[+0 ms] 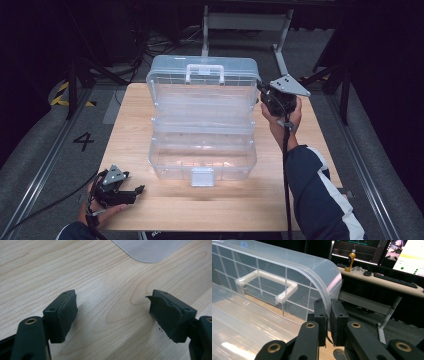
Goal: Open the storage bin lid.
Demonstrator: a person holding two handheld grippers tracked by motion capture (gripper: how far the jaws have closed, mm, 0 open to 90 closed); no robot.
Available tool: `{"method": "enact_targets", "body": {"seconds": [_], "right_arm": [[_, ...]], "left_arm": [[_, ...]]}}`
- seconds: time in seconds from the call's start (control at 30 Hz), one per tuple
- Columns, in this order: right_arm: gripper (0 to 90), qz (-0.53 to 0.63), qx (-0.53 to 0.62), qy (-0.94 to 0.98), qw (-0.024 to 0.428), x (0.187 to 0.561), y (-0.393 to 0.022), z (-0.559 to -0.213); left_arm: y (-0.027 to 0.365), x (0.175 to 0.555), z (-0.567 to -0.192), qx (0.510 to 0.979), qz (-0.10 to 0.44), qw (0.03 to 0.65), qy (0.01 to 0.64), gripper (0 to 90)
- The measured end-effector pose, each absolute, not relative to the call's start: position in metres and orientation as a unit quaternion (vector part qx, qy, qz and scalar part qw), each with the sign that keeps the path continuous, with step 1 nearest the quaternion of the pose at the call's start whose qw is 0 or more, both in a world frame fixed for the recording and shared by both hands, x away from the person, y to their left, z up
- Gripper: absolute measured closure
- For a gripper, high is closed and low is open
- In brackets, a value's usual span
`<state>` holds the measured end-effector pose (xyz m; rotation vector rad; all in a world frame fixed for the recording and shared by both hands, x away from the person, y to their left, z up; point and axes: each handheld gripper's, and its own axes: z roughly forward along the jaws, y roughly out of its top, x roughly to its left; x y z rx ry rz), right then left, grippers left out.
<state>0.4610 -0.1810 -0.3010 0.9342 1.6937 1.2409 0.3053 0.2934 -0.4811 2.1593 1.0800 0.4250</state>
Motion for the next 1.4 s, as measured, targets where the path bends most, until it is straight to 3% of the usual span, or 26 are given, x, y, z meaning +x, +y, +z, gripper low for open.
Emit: {"method": "enact_targets", "body": {"seconds": [1.4], "right_arm": [[84.3,0.469,0.403,0.699,0.359,0.520,-0.180,-0.291]], "left_arm": [[0.294,0.307,-0.481,0.829,0.165,0.337,0.414,22.4]]}}
